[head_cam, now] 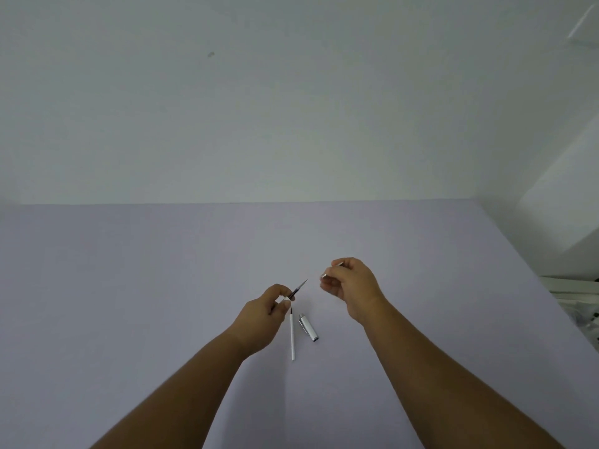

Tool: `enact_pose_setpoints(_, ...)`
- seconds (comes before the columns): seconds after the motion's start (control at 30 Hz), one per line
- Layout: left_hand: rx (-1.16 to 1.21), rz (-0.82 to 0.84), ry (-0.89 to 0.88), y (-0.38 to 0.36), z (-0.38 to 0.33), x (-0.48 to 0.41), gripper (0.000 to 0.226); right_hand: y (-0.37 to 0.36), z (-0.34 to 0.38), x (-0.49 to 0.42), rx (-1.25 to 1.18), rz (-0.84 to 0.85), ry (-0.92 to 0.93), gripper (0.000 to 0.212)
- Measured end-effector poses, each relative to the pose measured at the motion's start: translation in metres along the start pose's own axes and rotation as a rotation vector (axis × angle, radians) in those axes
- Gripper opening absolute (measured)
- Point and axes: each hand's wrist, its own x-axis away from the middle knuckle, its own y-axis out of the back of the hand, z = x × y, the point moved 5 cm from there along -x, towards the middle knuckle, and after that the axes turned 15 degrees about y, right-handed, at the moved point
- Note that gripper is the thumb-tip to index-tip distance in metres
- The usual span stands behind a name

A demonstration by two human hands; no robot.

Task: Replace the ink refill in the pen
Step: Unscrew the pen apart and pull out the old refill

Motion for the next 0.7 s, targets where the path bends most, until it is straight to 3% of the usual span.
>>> enact_pose_setpoints(0.17,0.083,0.013,0.095,-0.01,0.018,-0.007,0.016,0.014,-0.05,0.005,0.801,0.279,-0.049,0.024)
enact_pose_setpoints(0.3,0.063,0.031,0.117,-0.017,0.026,-0.011,0.015,0.014,-0.076,0.01,1.127,0.404,0.12,0.022)
enact_pose_setpoints(0.47,0.051,0.037,0.144,-0.019,0.031,-0.014,0.016,0.016,-0.084,0.012,1.2,0.4,0.22,0.022)
enact_pose_setpoints(0.7,0.044,0.055,0.152,-0.022,0.034,-0.014,0.017,0.019,-0.087,0.012,1.129,0.38,0.218,0.023)
